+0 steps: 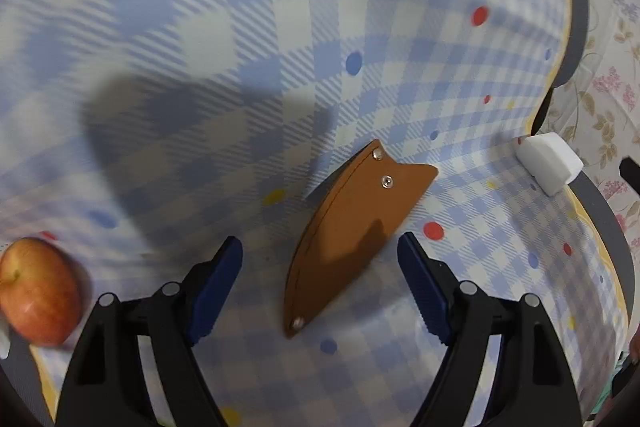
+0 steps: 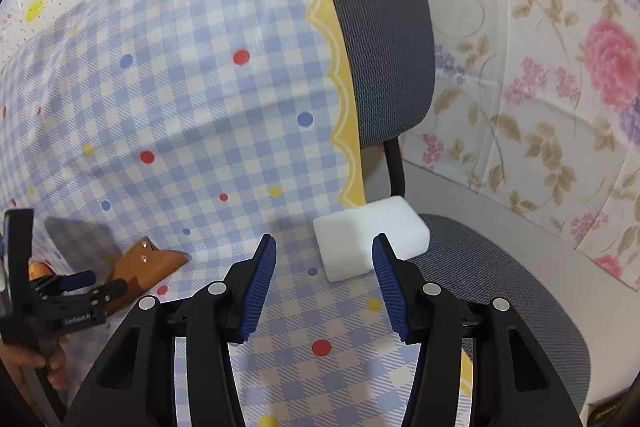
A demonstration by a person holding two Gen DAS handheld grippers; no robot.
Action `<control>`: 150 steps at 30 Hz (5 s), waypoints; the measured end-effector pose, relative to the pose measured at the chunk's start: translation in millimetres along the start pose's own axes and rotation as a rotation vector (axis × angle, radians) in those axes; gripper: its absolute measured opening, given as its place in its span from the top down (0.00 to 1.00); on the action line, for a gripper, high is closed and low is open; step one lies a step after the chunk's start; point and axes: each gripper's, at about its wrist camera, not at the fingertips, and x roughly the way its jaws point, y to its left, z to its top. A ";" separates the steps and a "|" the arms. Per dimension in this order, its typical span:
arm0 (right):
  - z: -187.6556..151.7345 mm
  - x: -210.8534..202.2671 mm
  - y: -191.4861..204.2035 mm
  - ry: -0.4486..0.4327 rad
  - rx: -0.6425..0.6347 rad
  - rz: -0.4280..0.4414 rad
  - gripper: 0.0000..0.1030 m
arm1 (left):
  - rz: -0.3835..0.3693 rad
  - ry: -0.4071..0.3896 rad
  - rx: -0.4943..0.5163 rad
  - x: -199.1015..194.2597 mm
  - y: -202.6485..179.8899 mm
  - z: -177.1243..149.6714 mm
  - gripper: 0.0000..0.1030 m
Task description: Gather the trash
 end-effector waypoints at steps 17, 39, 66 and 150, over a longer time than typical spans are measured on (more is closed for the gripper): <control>-18.0 -12.9 -12.1 0.035 0.017 0.031 0.48 | -0.130 0.066 0.070 -1.9 -10.7 -12.5 0.84; -20.2 52.6 -6.5 0.146 -0.091 -0.046 0.31 | -0.113 -0.201 0.049 -60.6 -64.5 -13.7 0.92; -31.7 -23.1 12.7 0.109 -0.112 0.048 0.93 | -0.148 -0.191 0.047 -87.6 -79.1 -44.6 0.92; -238.0 -328.0 -151.8 0.035 0.173 -0.203 0.26 | -0.334 -0.175 0.485 -201.7 -303.9 -256.7 0.28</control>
